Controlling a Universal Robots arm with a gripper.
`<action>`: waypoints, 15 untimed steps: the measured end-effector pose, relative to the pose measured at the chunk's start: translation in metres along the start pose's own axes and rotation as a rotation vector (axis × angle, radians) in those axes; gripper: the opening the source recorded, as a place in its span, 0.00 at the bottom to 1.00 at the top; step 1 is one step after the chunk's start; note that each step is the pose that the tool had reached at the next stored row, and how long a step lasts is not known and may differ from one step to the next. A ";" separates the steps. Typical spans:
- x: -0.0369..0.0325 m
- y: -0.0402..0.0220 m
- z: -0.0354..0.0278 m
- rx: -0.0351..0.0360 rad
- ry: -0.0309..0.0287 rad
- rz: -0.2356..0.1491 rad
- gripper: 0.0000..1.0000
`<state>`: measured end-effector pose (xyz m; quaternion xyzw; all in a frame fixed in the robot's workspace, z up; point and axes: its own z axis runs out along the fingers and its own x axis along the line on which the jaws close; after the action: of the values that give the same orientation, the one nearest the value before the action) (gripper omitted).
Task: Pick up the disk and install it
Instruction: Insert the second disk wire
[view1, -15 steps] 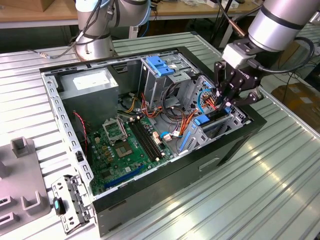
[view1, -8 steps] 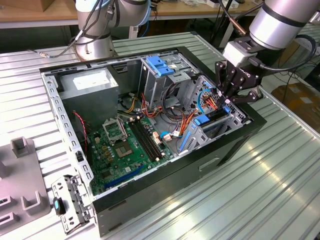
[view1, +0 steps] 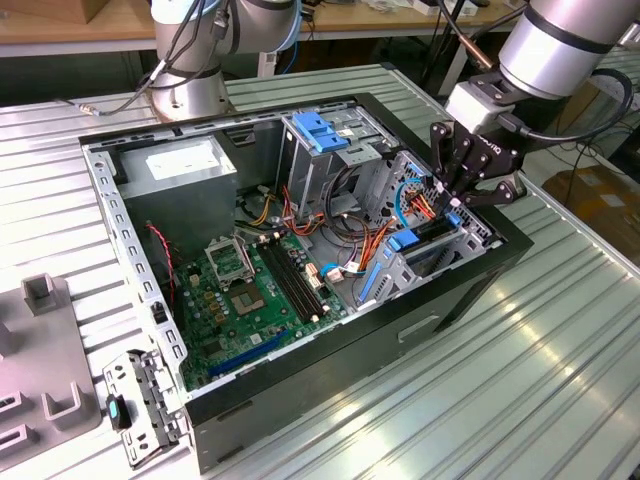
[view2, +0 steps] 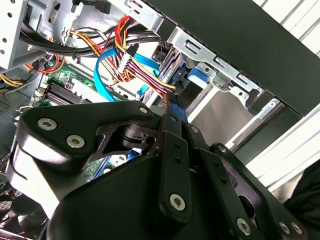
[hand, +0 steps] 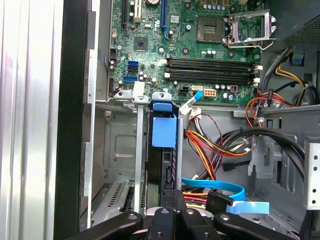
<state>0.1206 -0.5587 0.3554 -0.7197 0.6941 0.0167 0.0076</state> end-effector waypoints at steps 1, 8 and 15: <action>0.0000 0.0000 0.0000 0.0000 0.0000 0.000 0.11; 0.0000 0.0000 -0.0002 0.0000 0.0000 0.000 0.11; -0.0001 0.0050 -0.0001 0.0000 0.0000 0.000 0.11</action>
<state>0.1155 -0.5588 0.3556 -0.7197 0.6941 0.0168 0.0076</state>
